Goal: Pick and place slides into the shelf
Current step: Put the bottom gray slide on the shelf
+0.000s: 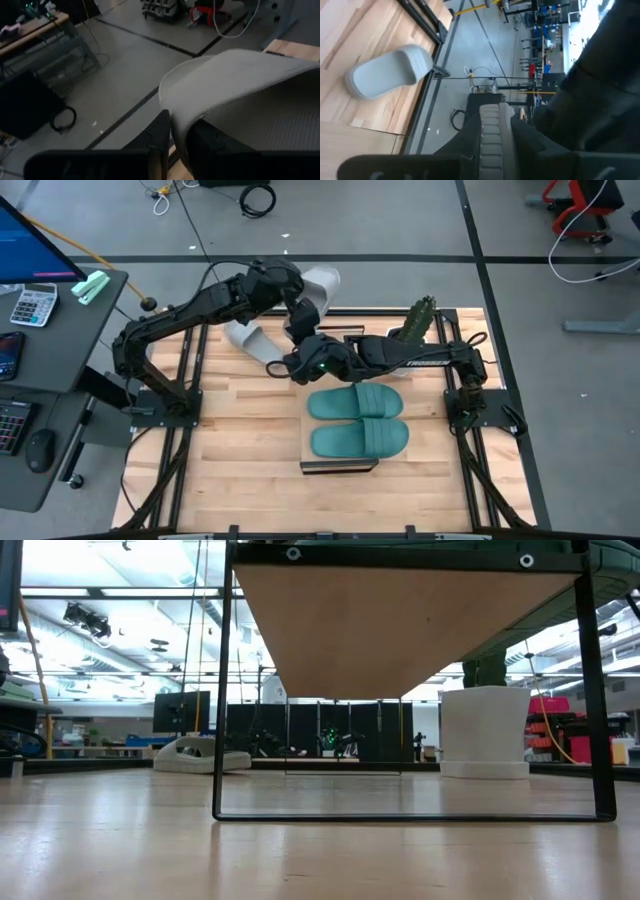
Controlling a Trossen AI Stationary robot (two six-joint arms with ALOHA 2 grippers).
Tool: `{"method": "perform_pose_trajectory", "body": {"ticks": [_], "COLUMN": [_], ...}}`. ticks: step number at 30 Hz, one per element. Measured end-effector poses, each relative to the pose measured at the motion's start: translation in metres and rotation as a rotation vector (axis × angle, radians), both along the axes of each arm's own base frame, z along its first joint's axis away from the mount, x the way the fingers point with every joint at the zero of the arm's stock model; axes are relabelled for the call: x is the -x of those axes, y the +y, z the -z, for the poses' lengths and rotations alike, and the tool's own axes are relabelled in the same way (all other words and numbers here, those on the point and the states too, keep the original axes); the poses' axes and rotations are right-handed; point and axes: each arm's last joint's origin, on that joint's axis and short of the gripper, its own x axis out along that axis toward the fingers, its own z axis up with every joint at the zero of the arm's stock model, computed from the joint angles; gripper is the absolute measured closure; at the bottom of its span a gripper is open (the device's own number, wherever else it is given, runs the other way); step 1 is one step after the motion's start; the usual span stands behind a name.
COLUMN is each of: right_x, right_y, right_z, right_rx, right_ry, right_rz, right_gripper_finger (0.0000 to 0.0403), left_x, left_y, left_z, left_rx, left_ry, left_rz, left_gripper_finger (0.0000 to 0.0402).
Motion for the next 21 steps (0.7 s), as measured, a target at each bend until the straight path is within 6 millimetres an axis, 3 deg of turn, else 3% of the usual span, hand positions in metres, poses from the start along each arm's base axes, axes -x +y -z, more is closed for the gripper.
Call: {"method": "perform_pose_trajectory", "body": {"ticks": [13,21], "right_x": [0.042,0.064], "right_y": [0.017,0.019], "right_z": [-0.045,-0.057], "right_rx": [-0.170,-0.274], "right_ry": [-0.211,-0.246], "right_rz": [0.015,0.035], "right_gripper_finger": [0.0338,0.0340], "left_x": [0.025,0.034], "left_y": [0.006,0.001], "left_z": [-0.031,-0.052], "left_rx": [-0.112,-0.242], "left_ry": [-0.086,-0.137], "left_rz": [-0.001,0.036], "left_gripper_finger": [0.0344,0.0334]}}
